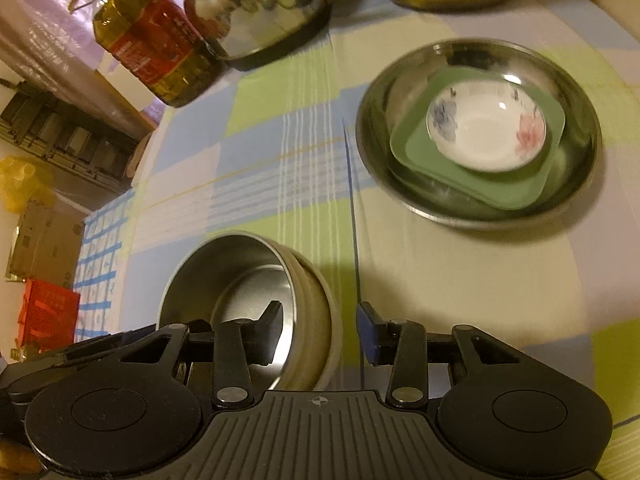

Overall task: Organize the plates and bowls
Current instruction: 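Lift the bowl stack with the right tool and tilt it up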

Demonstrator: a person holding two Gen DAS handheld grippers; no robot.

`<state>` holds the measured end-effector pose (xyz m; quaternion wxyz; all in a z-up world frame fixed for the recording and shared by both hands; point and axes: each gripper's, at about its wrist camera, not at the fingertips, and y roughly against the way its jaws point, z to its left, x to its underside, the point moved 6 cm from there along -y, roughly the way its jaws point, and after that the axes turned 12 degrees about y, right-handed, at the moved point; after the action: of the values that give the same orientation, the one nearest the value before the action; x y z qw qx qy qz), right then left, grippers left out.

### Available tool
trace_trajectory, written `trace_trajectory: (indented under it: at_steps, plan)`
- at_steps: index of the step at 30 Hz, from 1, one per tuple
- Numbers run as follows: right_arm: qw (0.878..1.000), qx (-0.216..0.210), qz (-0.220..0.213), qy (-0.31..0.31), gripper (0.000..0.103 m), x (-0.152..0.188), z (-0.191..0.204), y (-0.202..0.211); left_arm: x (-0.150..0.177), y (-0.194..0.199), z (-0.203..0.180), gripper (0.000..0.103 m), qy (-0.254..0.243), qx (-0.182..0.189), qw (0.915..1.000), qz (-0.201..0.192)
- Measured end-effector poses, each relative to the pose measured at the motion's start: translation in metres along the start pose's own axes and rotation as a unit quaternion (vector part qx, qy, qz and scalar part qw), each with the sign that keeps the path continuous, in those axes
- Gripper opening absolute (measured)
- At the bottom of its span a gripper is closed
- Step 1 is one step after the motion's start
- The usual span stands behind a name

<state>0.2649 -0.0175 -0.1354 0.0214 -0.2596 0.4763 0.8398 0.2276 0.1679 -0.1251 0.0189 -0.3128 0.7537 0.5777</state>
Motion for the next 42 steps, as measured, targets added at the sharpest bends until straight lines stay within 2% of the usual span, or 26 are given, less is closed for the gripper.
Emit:
trace_trajectory:
  at_steps: [7, 10, 25, 31, 42]
  plan:
    - [1.0, -0.005, -0.001, -0.025, 0.04, 0.005, -0.002, -0.011, 0.0, -0.008, 0.0, 0.028, -0.003, 0.012, 0.9999, 0.01]
    - [0.999, -0.007, 0.001, -0.039, 0.031, 0.005, -0.004, -0.015, 0.0, -0.01, -0.001, 0.026, -0.005, 0.017, 0.9998, 0.011]
    - [0.998, 0.008, -0.002, -0.066, 0.028, 0.013, -0.004, -0.006, 0.001, -0.008, -0.007, 0.025, -0.023, 0.029, 0.9991, 0.02]
    - [0.996, 0.025, -0.012, -0.088, 0.028, 0.019, -0.017, 0.018, 0.007, -0.005, -0.033, 0.025, -0.048, 0.053, 0.997, 0.028]
    - [0.989, 0.074, -0.031, -0.128, 0.028, 0.034, -0.079, 0.074, 0.037, -0.026, -0.112, 0.025, -0.081, 0.092, 0.991, 0.053]
